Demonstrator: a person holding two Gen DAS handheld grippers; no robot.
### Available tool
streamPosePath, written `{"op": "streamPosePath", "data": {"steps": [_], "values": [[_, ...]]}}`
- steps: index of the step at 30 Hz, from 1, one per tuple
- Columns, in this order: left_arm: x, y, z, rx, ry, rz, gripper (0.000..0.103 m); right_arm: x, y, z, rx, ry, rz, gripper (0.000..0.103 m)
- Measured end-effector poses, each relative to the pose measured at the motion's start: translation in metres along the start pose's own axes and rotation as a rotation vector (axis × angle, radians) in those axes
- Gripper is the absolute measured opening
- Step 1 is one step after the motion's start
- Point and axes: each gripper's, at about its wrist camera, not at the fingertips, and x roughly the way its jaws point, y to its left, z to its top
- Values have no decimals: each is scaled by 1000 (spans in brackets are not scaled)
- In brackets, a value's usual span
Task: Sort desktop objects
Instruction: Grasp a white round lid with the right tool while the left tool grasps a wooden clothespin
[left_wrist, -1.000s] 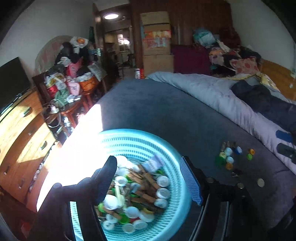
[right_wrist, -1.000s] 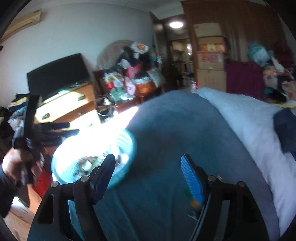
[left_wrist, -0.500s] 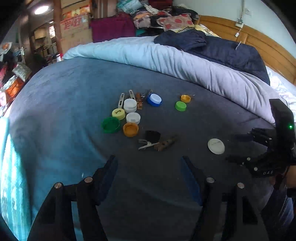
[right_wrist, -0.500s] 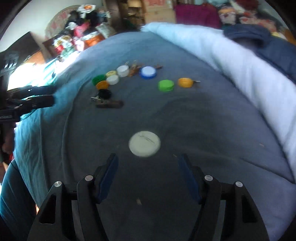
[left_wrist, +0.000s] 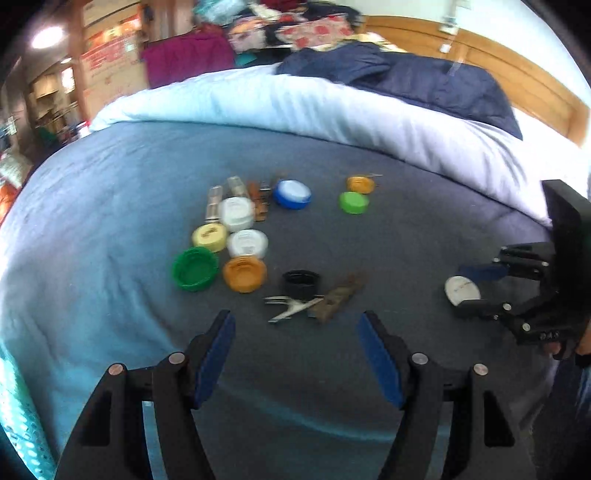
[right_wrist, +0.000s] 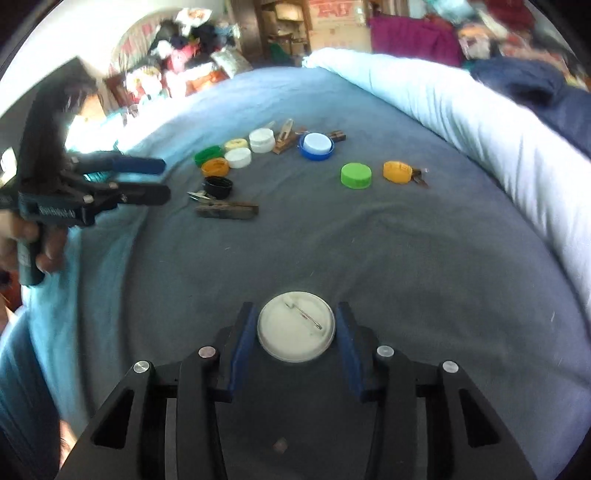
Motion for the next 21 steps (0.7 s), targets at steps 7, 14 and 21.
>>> {"op": "streamPosePath", "data": {"steps": [7, 14, 21], "values": [[39, 1, 10, 24, 28, 5, 72, -4, -6, -12, 91, -40, 30, 42], [19, -19, 6, 38, 90, -199, 45, -8, -14, -18, 126, -67, 67, 42], [25, -12, 24, -37, 31, -31, 45, -8, -17, -19, 141, -72, 84, 42]]}}
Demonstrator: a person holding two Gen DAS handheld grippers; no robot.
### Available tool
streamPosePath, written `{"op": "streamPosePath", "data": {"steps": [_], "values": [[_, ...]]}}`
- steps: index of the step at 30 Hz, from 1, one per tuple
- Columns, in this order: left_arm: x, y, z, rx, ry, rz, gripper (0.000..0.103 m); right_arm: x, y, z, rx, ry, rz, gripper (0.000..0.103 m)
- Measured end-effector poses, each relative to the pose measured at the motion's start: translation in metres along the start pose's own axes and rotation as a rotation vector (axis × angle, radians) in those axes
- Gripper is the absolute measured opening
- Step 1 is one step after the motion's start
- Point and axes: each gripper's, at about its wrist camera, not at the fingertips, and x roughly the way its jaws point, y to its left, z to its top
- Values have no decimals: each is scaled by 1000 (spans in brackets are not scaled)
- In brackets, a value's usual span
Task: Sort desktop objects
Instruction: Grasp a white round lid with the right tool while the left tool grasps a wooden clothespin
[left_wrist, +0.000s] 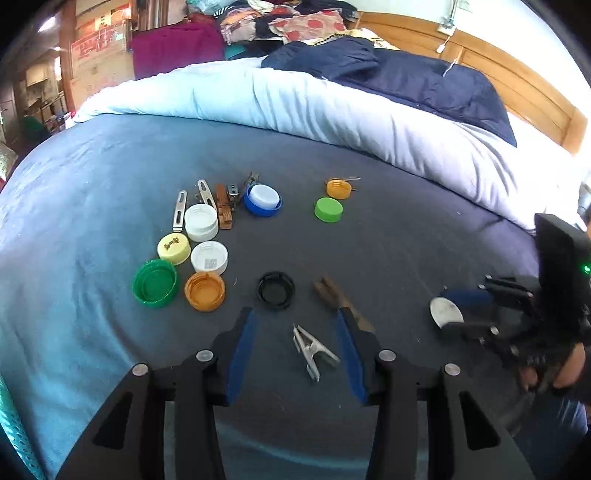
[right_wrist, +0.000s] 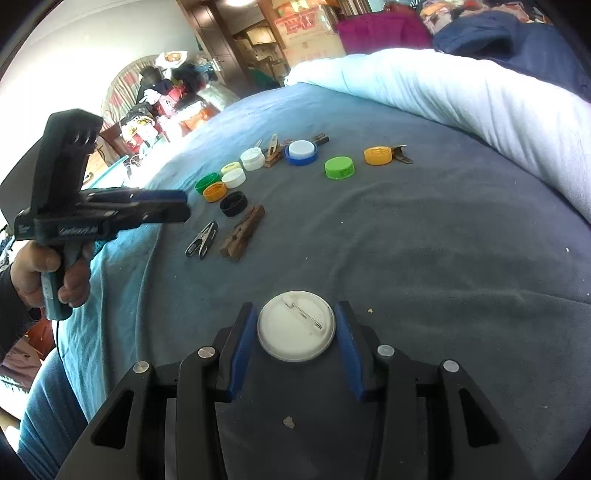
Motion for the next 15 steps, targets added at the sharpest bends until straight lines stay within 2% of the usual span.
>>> {"op": "streamPosePath", "data": {"steps": [3, 5, 9, 12, 13, 14, 15], "values": [[0, -21, 5, 23, -23, 5, 45, 0, -2, 0, 8, 1, 10, 42], [9, -33, 7, 5, 5, 11, 45, 1, -3, 0, 13, 1, 15, 42], [33, -47, 6, 6, 69, 109, 45, 0, -3, 0, 12, 0, 13, 42], [54, -51, 1, -19, 119, 130, 43, 0, 2, -1, -6, -3, -7, 42], [54, -54, -2, -9, 108, 143, 39, 0, 3, -1, -12, -6, -15, 42], [53, -56, -3, -7, 98, 137, 23, -1, 4, -1, -16, -10, -20, 42], [51, -56, -4, -18, 95, 124, 18, -2, 4, -1, -16, -14, -22, 41]]}}
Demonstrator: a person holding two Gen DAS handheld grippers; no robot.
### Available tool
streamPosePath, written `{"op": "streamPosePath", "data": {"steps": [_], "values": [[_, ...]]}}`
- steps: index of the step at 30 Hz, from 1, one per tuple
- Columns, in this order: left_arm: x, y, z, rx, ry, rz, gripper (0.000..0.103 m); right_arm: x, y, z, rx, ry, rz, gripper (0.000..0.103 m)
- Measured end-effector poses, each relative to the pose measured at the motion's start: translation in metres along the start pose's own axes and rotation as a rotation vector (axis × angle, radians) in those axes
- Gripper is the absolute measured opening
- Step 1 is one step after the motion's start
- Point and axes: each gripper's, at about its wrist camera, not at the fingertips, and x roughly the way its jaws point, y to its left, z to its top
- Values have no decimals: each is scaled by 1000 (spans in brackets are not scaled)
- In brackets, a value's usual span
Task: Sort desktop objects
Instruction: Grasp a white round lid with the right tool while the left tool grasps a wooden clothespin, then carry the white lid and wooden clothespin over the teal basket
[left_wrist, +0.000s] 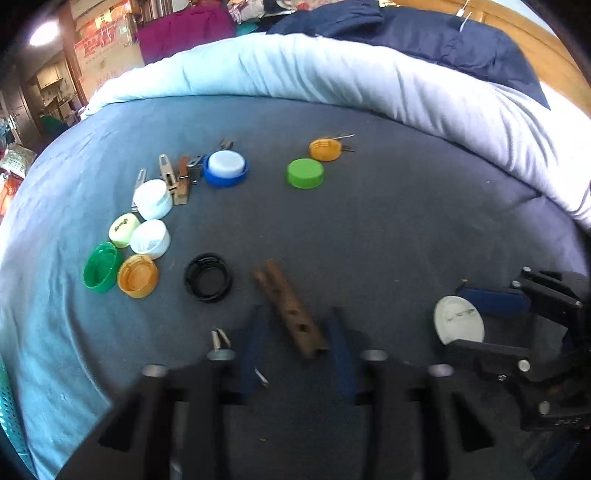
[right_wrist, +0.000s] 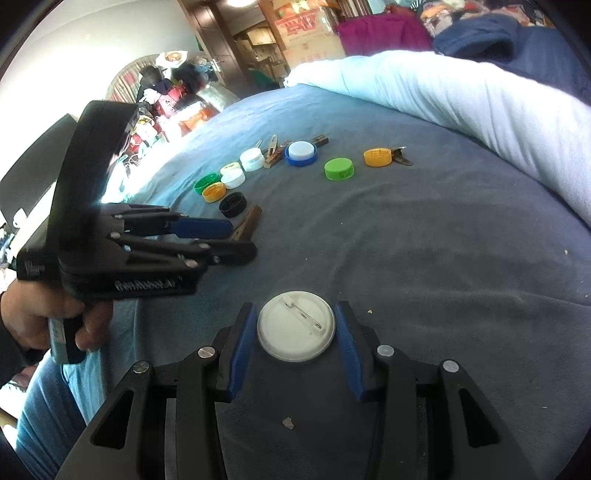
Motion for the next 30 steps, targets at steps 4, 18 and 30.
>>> {"op": "streamPosePath", "data": {"steps": [4, 18, 30], "values": [[-25, 6, -3, -38, -64, 1, 13, -7, -4, 1, 37, -15, 9, 41], [-186, 81, -30, -190, -335, 179, 13, -56, 41, 36, -40, -112, 7, 42], [-273, 160, -65, -295, -425, 400, 13, -61, 139, 115, -205, -175, 87, 42]]}}
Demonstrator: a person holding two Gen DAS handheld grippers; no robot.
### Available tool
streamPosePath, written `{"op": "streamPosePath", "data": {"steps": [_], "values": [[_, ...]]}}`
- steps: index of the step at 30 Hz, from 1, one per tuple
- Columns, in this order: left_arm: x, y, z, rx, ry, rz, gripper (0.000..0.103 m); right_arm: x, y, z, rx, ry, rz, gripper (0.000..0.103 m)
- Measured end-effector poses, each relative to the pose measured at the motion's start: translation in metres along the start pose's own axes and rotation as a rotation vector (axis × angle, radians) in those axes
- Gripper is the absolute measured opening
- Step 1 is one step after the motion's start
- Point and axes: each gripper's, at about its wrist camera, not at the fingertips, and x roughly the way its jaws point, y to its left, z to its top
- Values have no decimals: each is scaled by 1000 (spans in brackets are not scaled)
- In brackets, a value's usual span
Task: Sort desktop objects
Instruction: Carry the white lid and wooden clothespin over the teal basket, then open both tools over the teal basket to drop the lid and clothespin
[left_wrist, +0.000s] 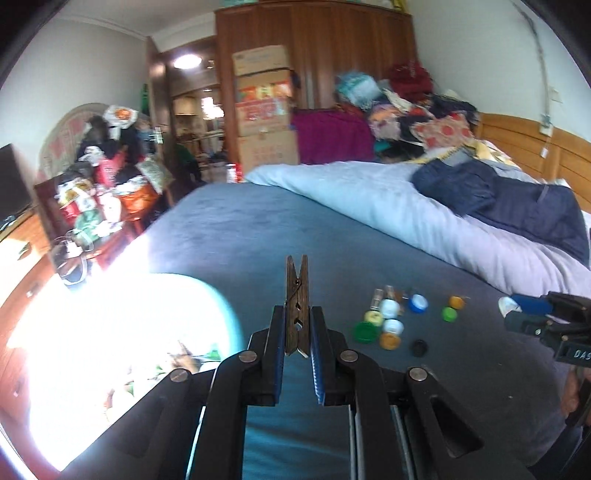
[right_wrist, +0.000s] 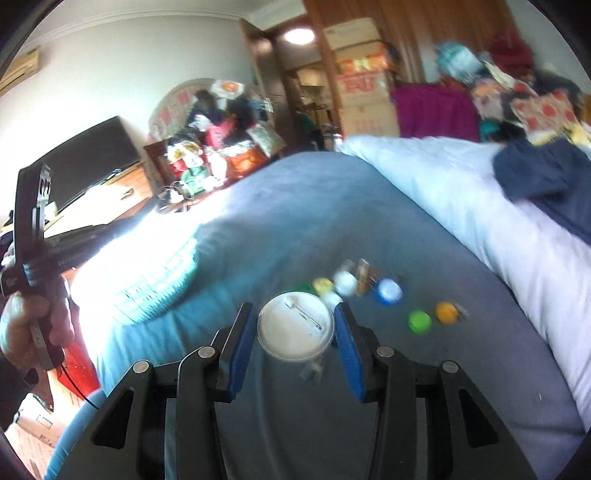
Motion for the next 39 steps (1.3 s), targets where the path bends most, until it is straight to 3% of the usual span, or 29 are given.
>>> {"op": "streamPosePath", "data": {"steps": [14, 28, 39], "values": [[-27, 117, -1, -141, -14, 183, 13, 52, 123, 88, -183, -15, 140, 42], [-24, 210, -18, -214, 51, 261, 13, 120, 243, 165, -305, 30, 272, 42], [-1, 281, 11, -207, 181, 246, 13, 172, 273, 195, -259, 154, 320, 42]]}}
